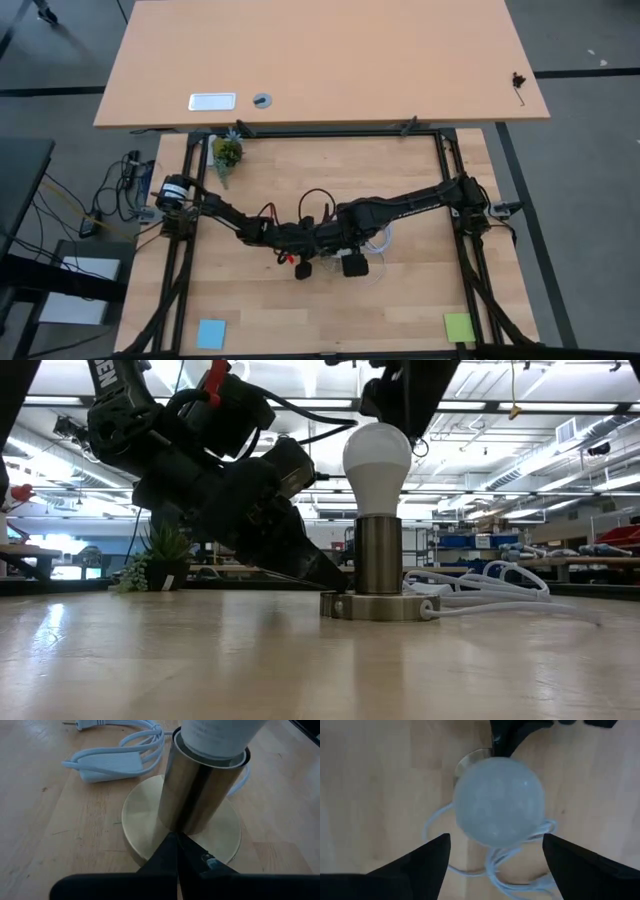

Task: Screw lightbulb
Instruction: Insert the lightbulb into the lamp socket

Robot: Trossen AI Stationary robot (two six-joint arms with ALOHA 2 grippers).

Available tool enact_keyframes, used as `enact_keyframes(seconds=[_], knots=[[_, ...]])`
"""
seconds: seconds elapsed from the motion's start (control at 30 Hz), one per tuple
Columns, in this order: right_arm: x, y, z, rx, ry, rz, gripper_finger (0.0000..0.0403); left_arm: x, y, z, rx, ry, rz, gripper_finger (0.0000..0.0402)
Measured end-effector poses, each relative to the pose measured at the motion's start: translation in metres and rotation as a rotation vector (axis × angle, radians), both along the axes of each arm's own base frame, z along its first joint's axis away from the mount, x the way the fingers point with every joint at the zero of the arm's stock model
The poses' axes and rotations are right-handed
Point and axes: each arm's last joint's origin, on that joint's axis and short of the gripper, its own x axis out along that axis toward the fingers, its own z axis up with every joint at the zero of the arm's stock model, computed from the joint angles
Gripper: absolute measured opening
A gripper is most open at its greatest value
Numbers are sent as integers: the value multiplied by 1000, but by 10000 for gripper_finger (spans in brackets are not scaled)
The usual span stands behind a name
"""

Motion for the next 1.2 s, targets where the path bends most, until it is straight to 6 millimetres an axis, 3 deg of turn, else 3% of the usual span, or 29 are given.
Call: enact_keyframes(seconds=[0.23,0.43,0.8,1.0,1.2], knots=[[4,-7,2,-61,-35,144,320,0,0,0,-2,0,-3,0],[8,-10,3,-6,-64,222,318,0,0,0,-2,0,-4,0],[16,-7,3,16,-145,256,312,0,0,0,-1,0,-6,0],[13,-4,-2,-3,-113,368,304,0,0,0,-1,0,-8,0],[12,-4,-6,-4,-99,370,285,0,0,0,-1,0,-8,0]])
